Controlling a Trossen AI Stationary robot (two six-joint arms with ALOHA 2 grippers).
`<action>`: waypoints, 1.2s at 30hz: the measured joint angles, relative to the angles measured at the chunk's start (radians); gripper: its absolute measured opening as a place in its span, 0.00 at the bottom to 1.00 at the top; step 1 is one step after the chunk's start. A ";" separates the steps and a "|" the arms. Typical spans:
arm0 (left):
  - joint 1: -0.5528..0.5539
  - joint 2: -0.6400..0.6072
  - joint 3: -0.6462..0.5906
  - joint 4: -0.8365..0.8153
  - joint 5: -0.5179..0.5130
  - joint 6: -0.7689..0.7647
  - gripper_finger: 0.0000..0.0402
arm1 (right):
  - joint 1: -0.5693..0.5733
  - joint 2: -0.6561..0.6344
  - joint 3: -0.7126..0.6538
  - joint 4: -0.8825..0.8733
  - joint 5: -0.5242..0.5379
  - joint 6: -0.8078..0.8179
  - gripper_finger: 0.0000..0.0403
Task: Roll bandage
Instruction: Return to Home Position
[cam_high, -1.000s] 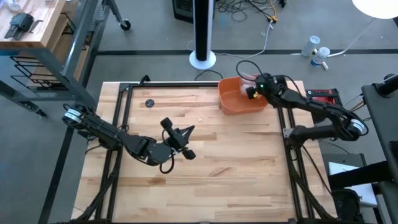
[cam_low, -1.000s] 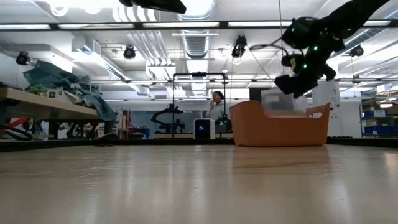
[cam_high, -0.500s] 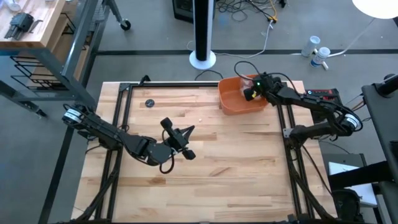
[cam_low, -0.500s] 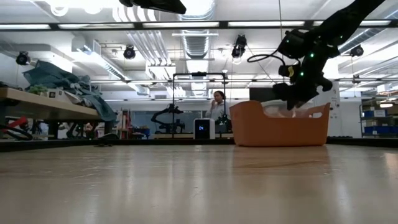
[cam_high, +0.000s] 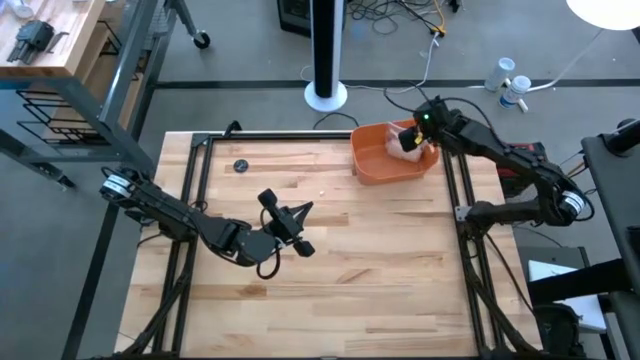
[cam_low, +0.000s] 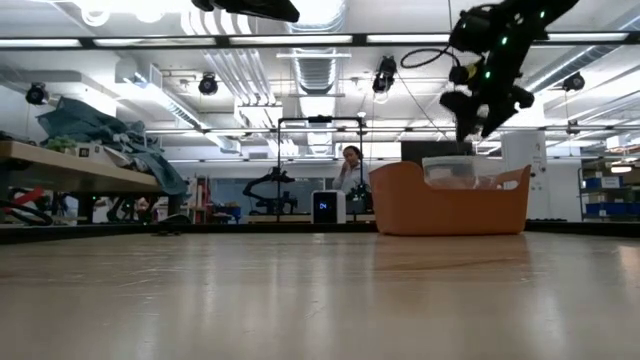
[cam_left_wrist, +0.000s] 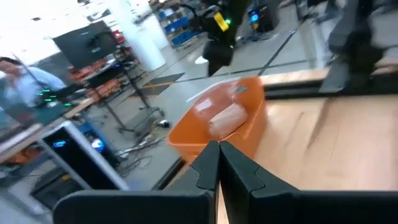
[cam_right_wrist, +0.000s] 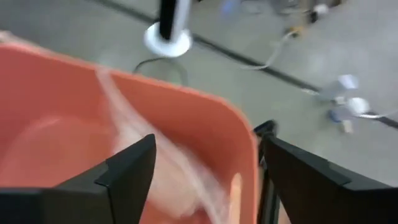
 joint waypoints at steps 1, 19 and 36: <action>-0.004 -0.007 0.006 -0.001 0.014 -0.007 0.00 | 0.000 -0.018 0.019 -0.022 -0.062 -0.008 0.74; -0.011 -0.208 0.067 0.011 0.994 0.166 0.00 | 0.187 -0.492 -0.138 0.555 -1.508 0.019 0.69; 0.172 -0.564 -0.171 0.030 1.164 -0.062 0.00 | 0.399 -0.671 -0.439 1.079 -1.413 0.129 0.73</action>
